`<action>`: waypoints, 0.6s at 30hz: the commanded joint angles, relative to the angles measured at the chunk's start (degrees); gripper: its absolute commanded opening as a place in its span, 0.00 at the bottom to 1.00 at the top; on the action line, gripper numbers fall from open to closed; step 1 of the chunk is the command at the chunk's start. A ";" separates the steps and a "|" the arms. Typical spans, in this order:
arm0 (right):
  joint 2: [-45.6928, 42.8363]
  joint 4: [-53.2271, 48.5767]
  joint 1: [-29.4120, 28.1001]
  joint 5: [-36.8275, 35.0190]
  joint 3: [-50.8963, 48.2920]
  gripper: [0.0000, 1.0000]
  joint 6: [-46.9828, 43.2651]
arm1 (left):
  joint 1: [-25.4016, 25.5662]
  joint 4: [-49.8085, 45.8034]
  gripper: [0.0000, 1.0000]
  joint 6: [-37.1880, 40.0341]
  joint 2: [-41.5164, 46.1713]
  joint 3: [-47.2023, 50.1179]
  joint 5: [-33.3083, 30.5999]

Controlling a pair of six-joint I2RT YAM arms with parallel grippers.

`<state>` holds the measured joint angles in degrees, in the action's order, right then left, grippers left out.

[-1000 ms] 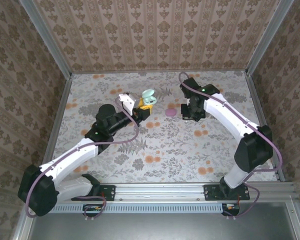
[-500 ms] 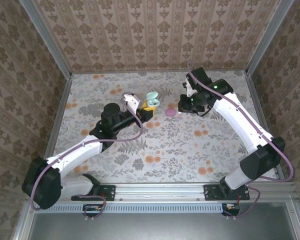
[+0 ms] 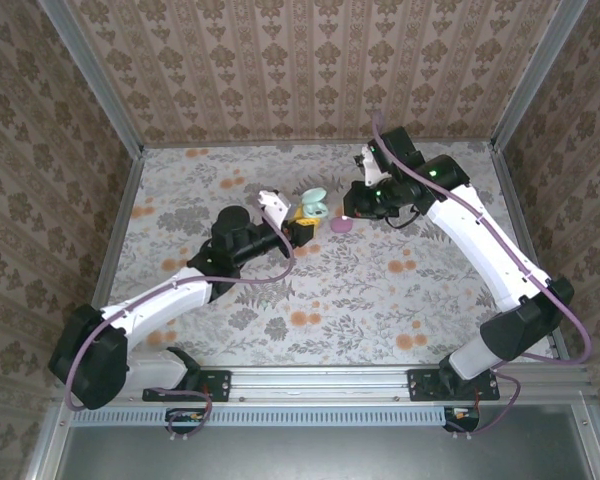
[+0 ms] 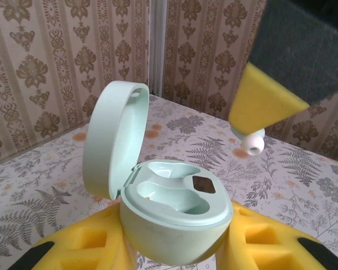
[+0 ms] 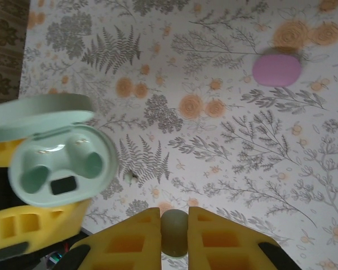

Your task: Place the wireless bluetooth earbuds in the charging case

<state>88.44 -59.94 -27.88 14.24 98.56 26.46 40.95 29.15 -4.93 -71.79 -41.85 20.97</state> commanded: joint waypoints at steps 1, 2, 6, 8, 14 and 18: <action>-0.53 1.63 -1.23 0.92 2.41 0.15 1.57 | 0.90 1.45 0.33 1.80 -0.53 -2.62 -0.35; -0.47 1.99 -1.43 0.88 2.62 0.15 1.79 | 1.21 1.21 0.33 2.11 -0.55 -2.76 -0.69; 0.39 2.46 -2.38 0.53 4.00 0.15 2.13 | 1.84 0.93 0.33 2.70 -0.98 -3.11 -1.41; 0.99 2.54 -2.99 0.27 4.69 0.15 2.29 | 2.23 0.50 0.33 3.18 -1.24 -3.50 -1.63; 2.34 3.14 -4.54 -0.65 5.57 0.15 2.84 | 2.81 0.39 0.33 3.69 -1.60 -3.82 -2.25; 2.86 3.46 -5.17 -1.76 5.76 0.15 3.17 | 2.91 0.49 0.33 3.87 -1.69 -3.94 -2.49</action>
<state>90.74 -56.95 -32.58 13.80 102.63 28.73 43.48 28.71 -2.50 -73.14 -43.70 19.16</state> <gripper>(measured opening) 0.151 0.332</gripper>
